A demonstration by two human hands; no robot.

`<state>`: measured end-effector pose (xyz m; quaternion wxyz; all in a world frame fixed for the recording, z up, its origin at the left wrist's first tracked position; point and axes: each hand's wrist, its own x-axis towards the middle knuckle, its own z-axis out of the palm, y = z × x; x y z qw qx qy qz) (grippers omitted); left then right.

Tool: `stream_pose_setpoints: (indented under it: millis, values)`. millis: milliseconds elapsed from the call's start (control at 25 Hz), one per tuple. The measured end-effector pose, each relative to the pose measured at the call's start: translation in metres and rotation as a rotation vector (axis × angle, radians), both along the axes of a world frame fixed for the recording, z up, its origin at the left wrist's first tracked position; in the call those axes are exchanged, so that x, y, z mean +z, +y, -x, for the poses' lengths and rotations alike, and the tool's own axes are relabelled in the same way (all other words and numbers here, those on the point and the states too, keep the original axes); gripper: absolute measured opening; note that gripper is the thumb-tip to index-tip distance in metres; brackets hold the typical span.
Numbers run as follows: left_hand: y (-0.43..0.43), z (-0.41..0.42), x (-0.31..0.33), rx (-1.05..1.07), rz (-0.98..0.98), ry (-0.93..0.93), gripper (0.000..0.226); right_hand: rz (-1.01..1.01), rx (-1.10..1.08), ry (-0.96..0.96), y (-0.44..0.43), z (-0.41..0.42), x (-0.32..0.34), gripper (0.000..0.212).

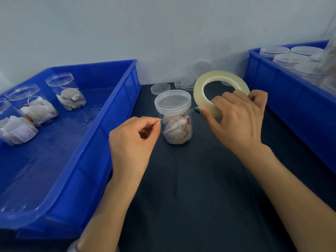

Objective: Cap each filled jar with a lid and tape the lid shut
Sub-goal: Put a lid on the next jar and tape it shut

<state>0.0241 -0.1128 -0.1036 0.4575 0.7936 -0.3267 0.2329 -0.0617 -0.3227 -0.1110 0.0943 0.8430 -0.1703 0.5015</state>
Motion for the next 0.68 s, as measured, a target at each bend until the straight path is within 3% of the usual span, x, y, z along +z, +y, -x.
stream_pose_setpoints:
  millis: [240, 440, 560, 680]
  values:
    - [-0.005, -0.008, -0.001, 0.022, 0.057, 0.036, 0.004, -0.099, -0.002, 0.066, 0.000, -0.006, -0.003, 0.058]
    - [-0.008, -0.016, 0.000, 0.033, 0.018, -0.039, 0.004, -0.153, 0.009, 0.098, 0.001, -0.010, -0.004, 0.058]
    - [-0.009, -0.022, -0.001, 0.037, -0.023, -0.104, 0.008, -0.158, 0.015, 0.117, -0.001, -0.012, -0.004, 0.056]
    - [-0.014, -0.028, -0.005, -0.026, 0.080, -0.045, 0.017, -0.173, 0.022, 0.142, 0.000, -0.013, -0.003, 0.054]
